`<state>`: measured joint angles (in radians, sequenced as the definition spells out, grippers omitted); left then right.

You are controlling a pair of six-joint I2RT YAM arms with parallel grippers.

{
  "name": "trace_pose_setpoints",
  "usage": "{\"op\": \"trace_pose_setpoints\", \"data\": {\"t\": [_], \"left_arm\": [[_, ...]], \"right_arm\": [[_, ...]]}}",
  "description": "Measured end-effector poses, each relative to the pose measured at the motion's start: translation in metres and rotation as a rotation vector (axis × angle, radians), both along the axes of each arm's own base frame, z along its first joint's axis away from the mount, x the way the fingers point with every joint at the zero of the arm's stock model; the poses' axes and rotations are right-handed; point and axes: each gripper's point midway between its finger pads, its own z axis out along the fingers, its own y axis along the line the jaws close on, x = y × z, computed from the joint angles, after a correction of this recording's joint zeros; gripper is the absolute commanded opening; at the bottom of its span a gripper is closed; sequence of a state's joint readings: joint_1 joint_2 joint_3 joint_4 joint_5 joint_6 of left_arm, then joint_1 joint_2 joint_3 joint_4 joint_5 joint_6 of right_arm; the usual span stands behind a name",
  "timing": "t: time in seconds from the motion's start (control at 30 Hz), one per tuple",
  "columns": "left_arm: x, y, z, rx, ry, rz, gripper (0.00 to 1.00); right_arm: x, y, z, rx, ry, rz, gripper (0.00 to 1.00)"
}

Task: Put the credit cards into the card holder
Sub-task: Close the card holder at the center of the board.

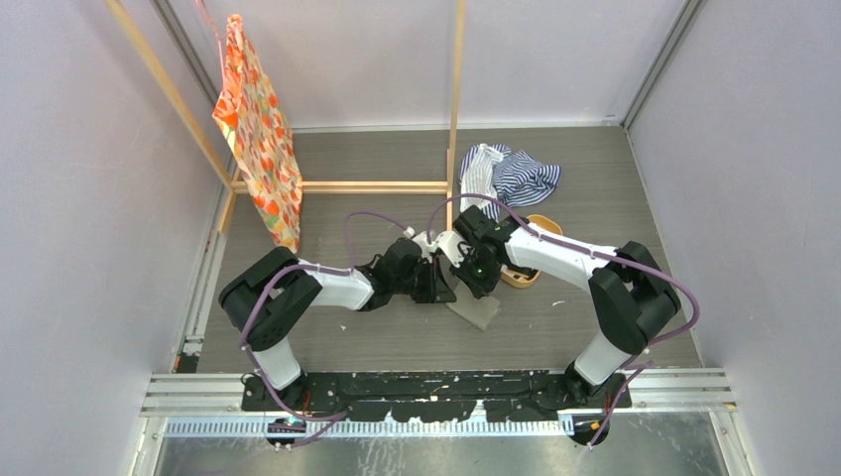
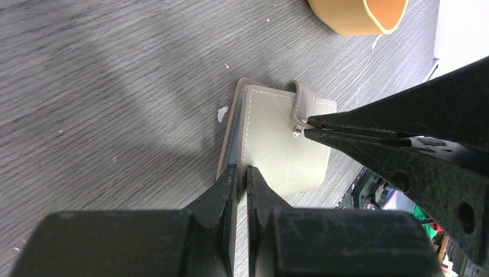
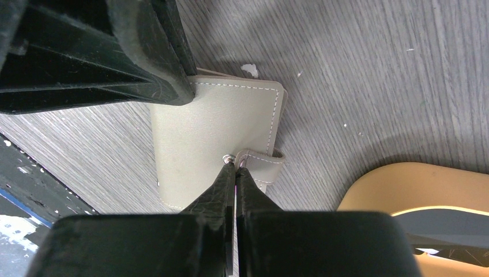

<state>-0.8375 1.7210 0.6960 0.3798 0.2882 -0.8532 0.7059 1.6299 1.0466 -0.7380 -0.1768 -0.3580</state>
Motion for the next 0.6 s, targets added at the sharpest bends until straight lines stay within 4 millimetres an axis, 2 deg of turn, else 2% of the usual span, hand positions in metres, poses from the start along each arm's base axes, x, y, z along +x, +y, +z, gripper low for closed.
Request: {"op": "trace_pose_setpoints", "data": {"t": [0.23, 0.47, 0.6], "left_arm": [[-0.0011, 0.0012, -0.0001, -0.002, 0.002, 0.003, 0.08], [-0.0025, 0.0029, -0.0009, -0.007, 0.023, 0.019, 0.08], [-0.0029, 0.0034, -0.0007, -0.008, 0.023, 0.019, 0.08]], "right_arm": [[-0.0009, 0.0013, -0.001, -0.003, 0.001, 0.004, 0.1], [-0.001, 0.0047, -0.0031, -0.01, -0.006, -0.003, 0.26], [-0.003, 0.0065, -0.0027, -0.001, 0.005, -0.006, 0.3]]}}
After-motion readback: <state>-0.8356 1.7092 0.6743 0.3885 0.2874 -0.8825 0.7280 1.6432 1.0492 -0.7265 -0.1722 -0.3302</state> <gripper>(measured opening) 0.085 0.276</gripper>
